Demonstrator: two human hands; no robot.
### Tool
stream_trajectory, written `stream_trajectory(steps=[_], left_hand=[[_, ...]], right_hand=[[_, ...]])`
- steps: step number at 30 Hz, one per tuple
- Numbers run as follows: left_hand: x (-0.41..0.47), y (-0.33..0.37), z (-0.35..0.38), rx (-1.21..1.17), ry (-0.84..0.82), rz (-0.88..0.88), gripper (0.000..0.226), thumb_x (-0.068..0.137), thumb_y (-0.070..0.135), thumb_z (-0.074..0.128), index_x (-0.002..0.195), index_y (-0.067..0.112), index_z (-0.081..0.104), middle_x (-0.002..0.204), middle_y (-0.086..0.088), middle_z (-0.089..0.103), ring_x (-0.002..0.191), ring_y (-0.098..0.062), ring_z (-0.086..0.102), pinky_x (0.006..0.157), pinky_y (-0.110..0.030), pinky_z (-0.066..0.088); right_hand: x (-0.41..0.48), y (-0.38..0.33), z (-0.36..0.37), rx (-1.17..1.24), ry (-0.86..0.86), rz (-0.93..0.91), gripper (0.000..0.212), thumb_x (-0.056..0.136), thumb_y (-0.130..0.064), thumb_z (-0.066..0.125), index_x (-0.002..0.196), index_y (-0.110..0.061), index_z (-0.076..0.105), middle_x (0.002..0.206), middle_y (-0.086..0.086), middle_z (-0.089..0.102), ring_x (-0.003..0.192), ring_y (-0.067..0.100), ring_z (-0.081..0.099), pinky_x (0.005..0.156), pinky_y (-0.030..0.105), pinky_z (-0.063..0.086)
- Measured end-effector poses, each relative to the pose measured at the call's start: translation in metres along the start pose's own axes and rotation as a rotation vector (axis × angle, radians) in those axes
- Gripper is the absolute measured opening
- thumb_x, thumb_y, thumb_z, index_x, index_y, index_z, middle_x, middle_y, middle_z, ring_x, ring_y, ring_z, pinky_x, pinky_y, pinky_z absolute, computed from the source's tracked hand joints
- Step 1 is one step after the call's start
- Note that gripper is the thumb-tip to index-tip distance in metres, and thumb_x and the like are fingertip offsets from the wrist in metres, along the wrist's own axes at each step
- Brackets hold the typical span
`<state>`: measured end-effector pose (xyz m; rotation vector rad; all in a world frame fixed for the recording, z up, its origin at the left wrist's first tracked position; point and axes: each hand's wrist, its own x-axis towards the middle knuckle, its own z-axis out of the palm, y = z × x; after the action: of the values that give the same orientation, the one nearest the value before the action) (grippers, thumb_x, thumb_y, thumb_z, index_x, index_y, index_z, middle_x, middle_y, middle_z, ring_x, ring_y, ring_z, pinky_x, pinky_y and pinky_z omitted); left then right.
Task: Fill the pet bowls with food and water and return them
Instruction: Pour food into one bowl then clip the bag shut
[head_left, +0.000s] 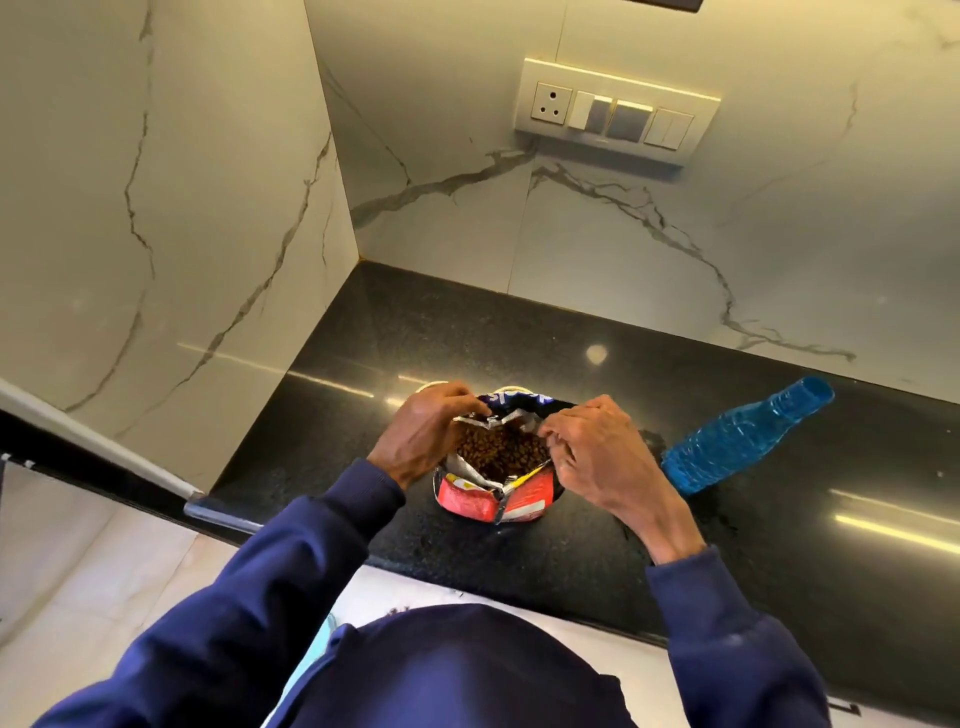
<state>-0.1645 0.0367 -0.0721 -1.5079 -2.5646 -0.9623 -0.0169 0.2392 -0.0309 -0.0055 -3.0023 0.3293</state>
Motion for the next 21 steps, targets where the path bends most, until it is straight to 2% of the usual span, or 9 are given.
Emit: stream_trajectory(steps=[3, 5, 8, 11, 13, 15, 18, 20, 21], left_hand=[[0.003, -0.006, -0.003, -0.207, 0.163, -0.193, 0.018, 0.09, 0.001, 0.069, 0.097, 0.015, 0.078, 0.094, -0.001, 0.078, 0.085, -0.011, 0.074, 0.078, -0.032, 0.062], [0.005, -0.003, -0.007, -0.254, 0.231, -0.305, 0.011, 0.093, 0.01, 0.068, 0.095, 0.017, 0.077, 0.089, 0.004, 0.077, 0.081, -0.005, 0.073, 0.073, -0.026, 0.061], [0.011, 0.0, -0.01, -0.265, 0.243, -0.373, 0.005, 0.093, 0.018, 0.07, 0.093, 0.018, 0.074, 0.085, 0.008, 0.075, 0.076, 0.002, 0.067, 0.066, -0.015, 0.05], [0.014, -0.001, -0.01, -0.272, 0.207, -0.402, 0.007, 0.095, 0.022, 0.068, 0.094, 0.017, 0.072, 0.085, 0.008, 0.072, 0.078, 0.003, 0.065, 0.069, -0.013, 0.049], [0.014, -0.003, -0.009, -0.266, 0.191, -0.393, 0.008, 0.095, 0.021, 0.067, 0.094, 0.015, 0.07, 0.09, 0.005, 0.07, 0.081, -0.002, 0.064, 0.071, -0.014, 0.049], [0.015, -0.005, -0.009, -0.275, 0.186, -0.363, 0.008, 0.094, 0.02, 0.068, 0.094, 0.013, 0.069, 0.096, 0.0, 0.069, 0.085, -0.009, 0.065, 0.074, -0.018, 0.051], [0.013, -0.007, -0.01, -0.387, 0.209, -0.402, 0.009, 0.093, 0.02, 0.069, 0.093, 0.012, 0.073, 0.091, -0.001, 0.073, 0.084, -0.012, 0.071, 0.076, -0.026, 0.058], [0.013, -0.005, -0.011, -0.476, 0.232, -0.458, 0.008, 0.093, 0.019, 0.07, 0.093, 0.013, 0.074, 0.088, 0.0, 0.076, 0.081, -0.009, 0.073, 0.073, -0.023, 0.059], [0.013, -0.003, -0.011, -0.509, 0.238, -0.481, 0.006, 0.092, 0.018, 0.07, 0.093, 0.014, 0.074, 0.087, 0.001, 0.076, 0.079, -0.006, 0.073, 0.071, -0.02, 0.058]], right_hand=[[-0.005, 0.008, -0.002, -0.045, 0.072, 0.112, 0.019, 0.091, -0.026, 0.055, 0.097, -0.024, 0.073, 0.085, -0.007, 0.075, 0.068, 0.009, 0.059, 0.089, 0.032, 0.037], [-0.004, 0.006, -0.001, -0.082, 0.106, 0.15, 0.015, 0.09, -0.029, 0.06, 0.098, -0.024, 0.072, 0.084, -0.008, 0.073, 0.066, 0.009, 0.056, 0.084, 0.032, 0.034], [0.004, -0.003, 0.009, -0.179, 0.122, 0.195, 0.027, 0.087, -0.042, 0.07, 0.107, -0.023, 0.071, 0.095, -0.004, 0.07, 0.078, 0.012, 0.061, 0.081, 0.036, 0.039], [0.014, -0.007, 0.011, -0.26, 0.094, 0.281, 0.05, 0.077, -0.053, 0.078, 0.114, -0.022, 0.065, 0.109, 0.001, 0.058, 0.099, 0.018, 0.055, 0.081, 0.04, 0.047], [0.023, -0.005, 0.007, -0.277, 0.11, 0.335, 0.045, 0.078, -0.05, 0.078, 0.109, -0.021, 0.065, 0.114, 0.003, 0.053, 0.103, 0.02, 0.049, 0.083, 0.039, 0.049], [0.032, -0.002, 0.003, -0.291, 0.144, 0.33, 0.028, 0.085, -0.037, 0.076, 0.102, -0.017, 0.068, 0.112, 0.004, 0.054, 0.101, 0.02, 0.05, 0.082, 0.038, 0.051], [0.037, 0.002, -0.008, -0.011, 0.179, 0.295, 0.01, 0.091, -0.024, 0.072, 0.098, -0.019, 0.068, 0.096, -0.006, 0.061, 0.086, 0.007, 0.058, 0.077, 0.028, 0.058], [0.041, 0.003, -0.021, 0.189, 0.227, 0.317, 0.006, 0.091, -0.02, 0.072, 0.096, -0.018, 0.069, 0.084, -0.013, 0.062, 0.071, -0.002, 0.06, 0.065, 0.014, 0.054], [0.044, 0.002, -0.026, 0.248, 0.237, 0.333, 0.006, 0.091, -0.018, 0.072, 0.096, -0.018, 0.07, 0.082, -0.014, 0.062, 0.07, -0.002, 0.062, 0.063, 0.01, 0.05]])
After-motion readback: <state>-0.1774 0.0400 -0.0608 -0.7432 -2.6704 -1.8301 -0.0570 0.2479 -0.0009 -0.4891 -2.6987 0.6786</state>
